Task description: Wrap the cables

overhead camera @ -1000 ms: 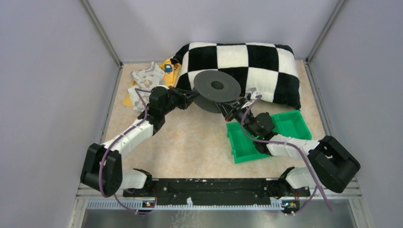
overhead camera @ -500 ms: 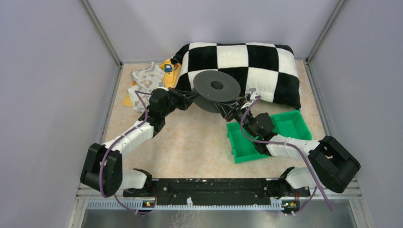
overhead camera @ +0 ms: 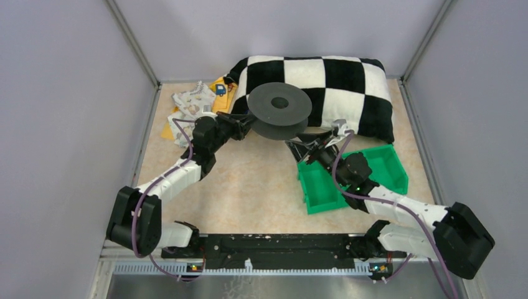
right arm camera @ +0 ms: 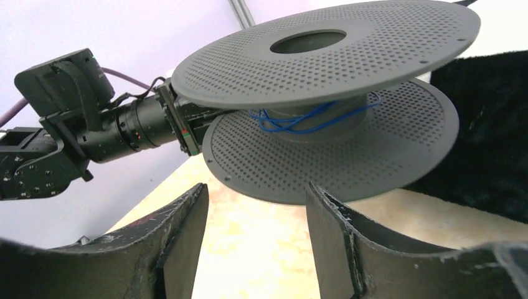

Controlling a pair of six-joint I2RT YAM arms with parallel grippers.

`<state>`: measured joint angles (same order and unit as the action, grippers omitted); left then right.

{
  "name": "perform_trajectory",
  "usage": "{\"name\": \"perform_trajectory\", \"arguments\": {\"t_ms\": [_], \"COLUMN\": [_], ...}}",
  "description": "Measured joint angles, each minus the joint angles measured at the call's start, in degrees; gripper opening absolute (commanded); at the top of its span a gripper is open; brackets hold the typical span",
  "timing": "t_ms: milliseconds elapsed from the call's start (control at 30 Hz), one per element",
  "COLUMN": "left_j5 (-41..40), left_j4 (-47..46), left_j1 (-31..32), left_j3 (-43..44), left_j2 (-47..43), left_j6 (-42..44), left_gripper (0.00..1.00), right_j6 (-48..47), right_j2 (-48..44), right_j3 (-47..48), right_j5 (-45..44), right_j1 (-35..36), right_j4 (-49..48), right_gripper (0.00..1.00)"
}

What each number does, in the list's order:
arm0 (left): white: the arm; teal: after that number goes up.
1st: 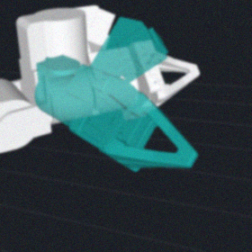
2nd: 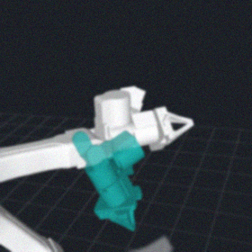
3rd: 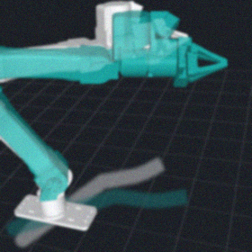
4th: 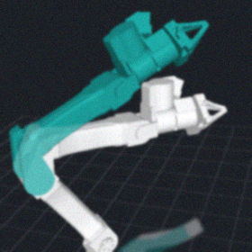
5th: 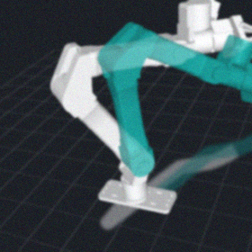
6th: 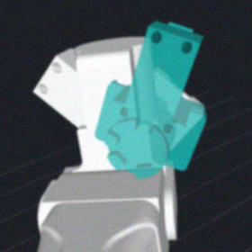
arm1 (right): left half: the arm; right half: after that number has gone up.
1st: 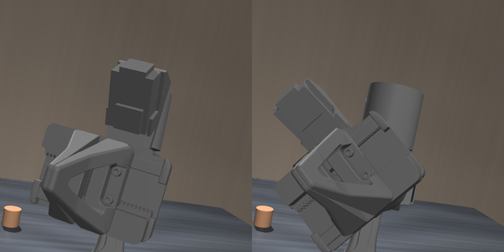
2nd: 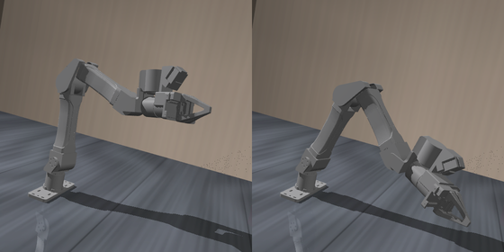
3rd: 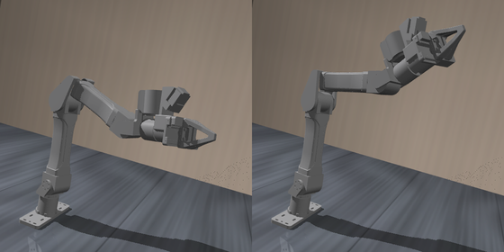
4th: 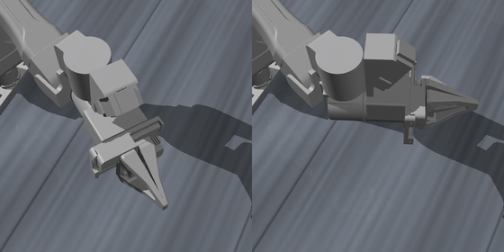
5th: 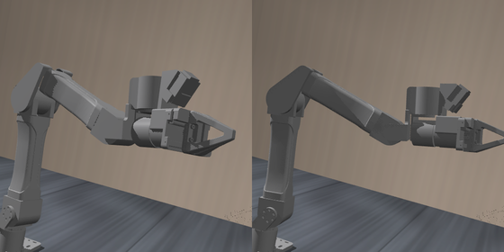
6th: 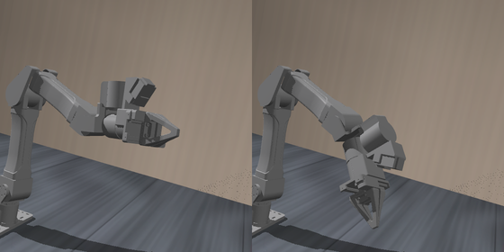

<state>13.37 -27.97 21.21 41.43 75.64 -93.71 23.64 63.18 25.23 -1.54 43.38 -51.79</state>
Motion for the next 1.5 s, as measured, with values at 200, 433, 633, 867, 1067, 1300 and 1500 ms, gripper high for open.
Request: {"name": "perform_trajectory", "arguments": {"t_ms": [200,433,633,867,1067,1300,1500], "left_j5": [0.07,0.74,3.82,9.46,10.88,12.63,14.84], "left_j4": [-1.31,-4.85,-5.03,-8.85,-9.64,-10.73,-11.02], "left_j1": [-0.68,-1.33,-2.64,-6.73,-10.32,-11.52,-12.85], "left_j3": [-0.02,-3.98,-8.09,-18.49,-23.21,-25.49,-26.05], "left_j2": [0.02,0.02,-0.17,-3.28,-4.72,-5.66,-3.52], "left_j6": [0.42,1.95,8.72,16.46,20.33,23.82,26.45], "left_gripper": [0.00,0.00,0.00,0.00,0.00,0.00,0.00], "right_j6": [-1.18,-2.34,-4.17,-6.62,-6.69,-6.67,-6.54], "right_j2": [-8.61,-22.36,-31.91,-34.86,-30.12,-25.79,-24.15], "right_j3": [-1.20,-2.51,-2.64,-2.64,-2.64,-2.64,-2.62], "right_j5": [-0.74,-3.32,-11.43,-19.39,-19.10,-17.62,-16.76], "right_j1": [0.02,0.09,0.07,-1.33,-2.58,-2.99,-3.17], "right_j4": [11.50,27.52,40.33,47.36,47.95,46.56,44.87], "right_gripper": [0.68,0.74,0.84,0.85,0.85,0.86,0.86]}}
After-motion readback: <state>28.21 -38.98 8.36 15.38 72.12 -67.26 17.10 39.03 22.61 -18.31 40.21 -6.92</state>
